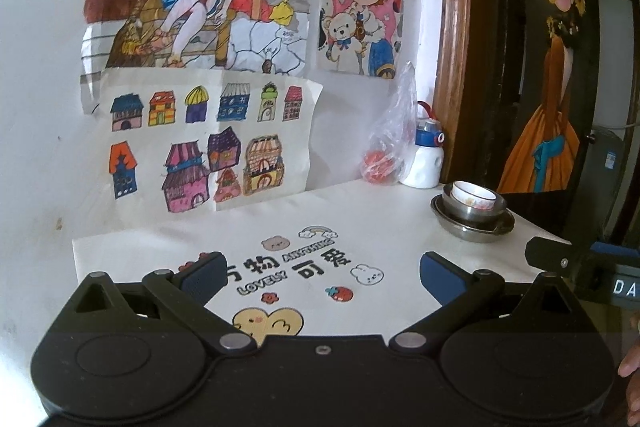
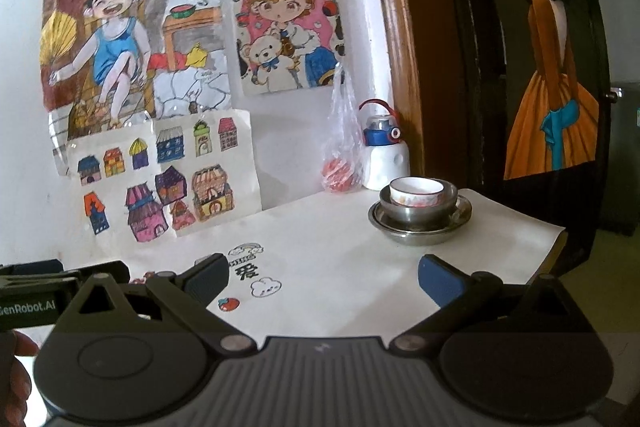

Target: Organize plates and bowls

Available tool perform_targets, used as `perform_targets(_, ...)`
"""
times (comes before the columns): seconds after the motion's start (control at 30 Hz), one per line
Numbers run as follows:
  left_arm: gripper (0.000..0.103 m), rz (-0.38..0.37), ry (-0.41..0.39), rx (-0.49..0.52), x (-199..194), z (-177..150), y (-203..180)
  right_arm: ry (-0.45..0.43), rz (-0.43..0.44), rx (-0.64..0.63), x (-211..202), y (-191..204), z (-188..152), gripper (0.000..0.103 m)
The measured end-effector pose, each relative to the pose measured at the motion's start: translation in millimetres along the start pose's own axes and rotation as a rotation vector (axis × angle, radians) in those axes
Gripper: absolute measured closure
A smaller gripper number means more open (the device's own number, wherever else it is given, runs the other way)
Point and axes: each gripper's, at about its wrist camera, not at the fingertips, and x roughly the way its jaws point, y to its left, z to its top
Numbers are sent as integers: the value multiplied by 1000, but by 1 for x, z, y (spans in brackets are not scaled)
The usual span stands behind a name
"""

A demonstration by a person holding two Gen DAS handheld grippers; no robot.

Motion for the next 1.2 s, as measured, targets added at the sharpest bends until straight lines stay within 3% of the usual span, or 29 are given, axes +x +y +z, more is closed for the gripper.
perform_targets(0.23, 1, 17, -8, -14, -6, -13, 7, -34, -12, -47, -8, 14, -12, 0)
perform_targets(0.7, 1, 55, 36, -71, 0, -45, 21, -48, -96, 14, -1, 14, -50, 0)
perform_targets(1.2, 1, 81, 66, -105, 11, -71, 25, -18, -127, 35, 11, 9, -84, 0)
